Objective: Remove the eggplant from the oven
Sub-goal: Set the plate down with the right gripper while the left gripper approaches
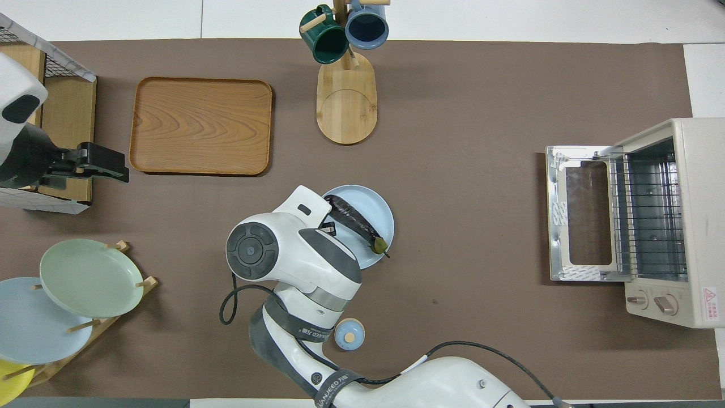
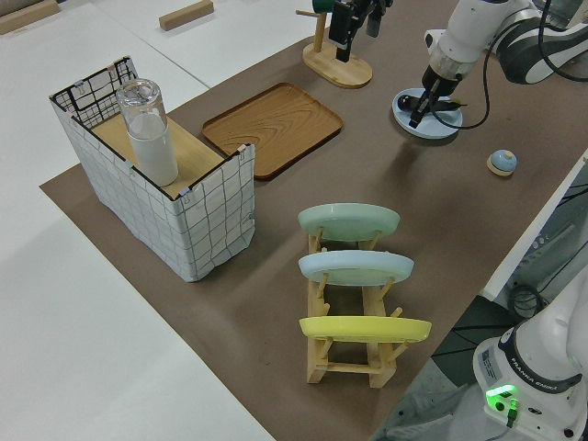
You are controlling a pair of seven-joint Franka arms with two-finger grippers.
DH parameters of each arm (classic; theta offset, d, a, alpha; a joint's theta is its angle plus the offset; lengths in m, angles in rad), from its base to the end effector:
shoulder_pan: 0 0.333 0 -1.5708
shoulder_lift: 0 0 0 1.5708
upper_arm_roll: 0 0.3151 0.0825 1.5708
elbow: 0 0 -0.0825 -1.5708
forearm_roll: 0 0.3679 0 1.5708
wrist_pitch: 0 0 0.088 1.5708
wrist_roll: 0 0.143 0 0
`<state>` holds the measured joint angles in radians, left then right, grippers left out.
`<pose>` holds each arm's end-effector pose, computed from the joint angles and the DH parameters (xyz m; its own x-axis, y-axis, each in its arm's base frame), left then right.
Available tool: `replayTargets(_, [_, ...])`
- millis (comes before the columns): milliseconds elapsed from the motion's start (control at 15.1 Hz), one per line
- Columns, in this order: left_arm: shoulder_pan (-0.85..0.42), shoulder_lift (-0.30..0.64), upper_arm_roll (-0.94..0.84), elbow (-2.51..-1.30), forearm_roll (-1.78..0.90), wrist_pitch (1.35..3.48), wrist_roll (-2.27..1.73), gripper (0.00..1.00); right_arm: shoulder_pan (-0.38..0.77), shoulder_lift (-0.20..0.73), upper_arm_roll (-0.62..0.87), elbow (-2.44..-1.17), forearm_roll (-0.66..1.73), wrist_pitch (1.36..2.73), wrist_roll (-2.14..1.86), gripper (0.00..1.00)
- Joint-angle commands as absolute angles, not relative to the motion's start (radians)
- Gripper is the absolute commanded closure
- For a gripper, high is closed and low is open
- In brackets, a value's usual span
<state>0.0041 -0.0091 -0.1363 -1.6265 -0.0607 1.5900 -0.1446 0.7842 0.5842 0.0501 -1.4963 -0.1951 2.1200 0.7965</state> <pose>0.5292 -0.0793 0.5690 0.9993 0.0134 -0.0358 0.0154 -0.9984 0.0548 0.4836 0.5039 0.3047 0.9834 0.1309 0.1255 0.1222 -0.9897 0.0749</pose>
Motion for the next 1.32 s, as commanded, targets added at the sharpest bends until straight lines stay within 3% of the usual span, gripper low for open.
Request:
replayTargets(0, [-0.005,-0.008,-0.129,-1.644,-0.083,1.623,-0.153,0.00,0.749,0.562,0.057,-1.462,-0.183,2.097,0.787,0.51])
replayTargets(198, [-0.008,-0.008,-0.129,-1.672,-0.110,1.653,-0.208,0.00,0.649,0.480,0.057,-1.463,-0.183,1.988,0.688,0.51])
replayTargets(462, [-0.101,0.006,-0.129,-1.712,-0.112,1.722,-0.447,0.00,0.461,0.413,0.057,-1.496,-0.176,1.905,0.502,0.53])
replayTargets(594, [-0.149,0.038,-0.130,-1.715,-0.112,1.771,-0.555,0.00,0.428,0.391,0.055,-1.500,-0.178,1.856,0.466,0.56])
replayTargets(660, [-0.179,0.058,-0.130,-1.717,-0.112,1.807,-0.598,0.00,0.405,0.382,0.054,-1.520,-0.179,1.832,0.462,0.60])
replayTargets(858, [-0.267,0.112,-0.130,-1.746,-0.118,1.935,-0.681,0.00,0.283,0.310,0.052,-1.728,-0.190,1.923,0.399,0.97])
replayTargets(1255, [-0.443,0.233,-0.127,-1.850,-0.132,2.242,-0.828,0.00,0.197,0.271,0.048,-1.926,-0.317,2.023,0.385,1.00])
